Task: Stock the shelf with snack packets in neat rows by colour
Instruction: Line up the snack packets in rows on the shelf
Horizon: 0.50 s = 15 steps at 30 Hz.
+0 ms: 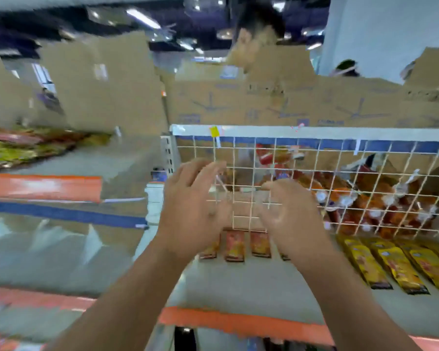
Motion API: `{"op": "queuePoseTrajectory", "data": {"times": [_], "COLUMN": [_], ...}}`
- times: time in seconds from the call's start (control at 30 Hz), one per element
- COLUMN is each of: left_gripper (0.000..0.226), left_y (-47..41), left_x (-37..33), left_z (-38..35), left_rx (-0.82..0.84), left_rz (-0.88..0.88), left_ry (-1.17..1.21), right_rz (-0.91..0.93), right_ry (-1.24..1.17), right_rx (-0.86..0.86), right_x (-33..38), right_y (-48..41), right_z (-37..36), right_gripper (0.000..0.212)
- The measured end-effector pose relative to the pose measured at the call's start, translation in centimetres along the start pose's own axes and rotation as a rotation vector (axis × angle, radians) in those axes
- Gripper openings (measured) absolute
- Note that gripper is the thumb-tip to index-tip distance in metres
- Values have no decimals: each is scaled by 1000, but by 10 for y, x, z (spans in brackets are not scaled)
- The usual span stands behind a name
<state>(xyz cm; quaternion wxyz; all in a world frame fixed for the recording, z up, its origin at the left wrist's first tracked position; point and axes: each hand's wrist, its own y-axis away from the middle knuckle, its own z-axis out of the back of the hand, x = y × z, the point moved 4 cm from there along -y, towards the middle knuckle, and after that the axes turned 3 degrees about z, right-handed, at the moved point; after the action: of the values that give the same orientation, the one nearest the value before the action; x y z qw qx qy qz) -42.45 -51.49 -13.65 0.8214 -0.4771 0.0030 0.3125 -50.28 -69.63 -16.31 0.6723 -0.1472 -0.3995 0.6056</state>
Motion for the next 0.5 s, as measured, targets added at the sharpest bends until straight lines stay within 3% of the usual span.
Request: {"op": "queuePoseTrajectory", "data": {"times": [0.13, 0.27, 0.5], "left_gripper": [52, 55, 44], "left_y": [-20, -27, -33], "left_x": [42, 96, 180], "left_z": [125, 220, 300], "left_rx": [-108, -92, 9], "left_rz": [-5, 118, 341], "left_ry": [-157, -304, -469], "right_rz": [105, 214, 353], "right_ry": [-121, -190, -190], "right_rx": [-31, -6, 148], "right_x": [106, 185, 263], "right_y": [-42, -84, -152], "right_z": [0, -15, -61], "right_gripper": [32, 31, 29]}}
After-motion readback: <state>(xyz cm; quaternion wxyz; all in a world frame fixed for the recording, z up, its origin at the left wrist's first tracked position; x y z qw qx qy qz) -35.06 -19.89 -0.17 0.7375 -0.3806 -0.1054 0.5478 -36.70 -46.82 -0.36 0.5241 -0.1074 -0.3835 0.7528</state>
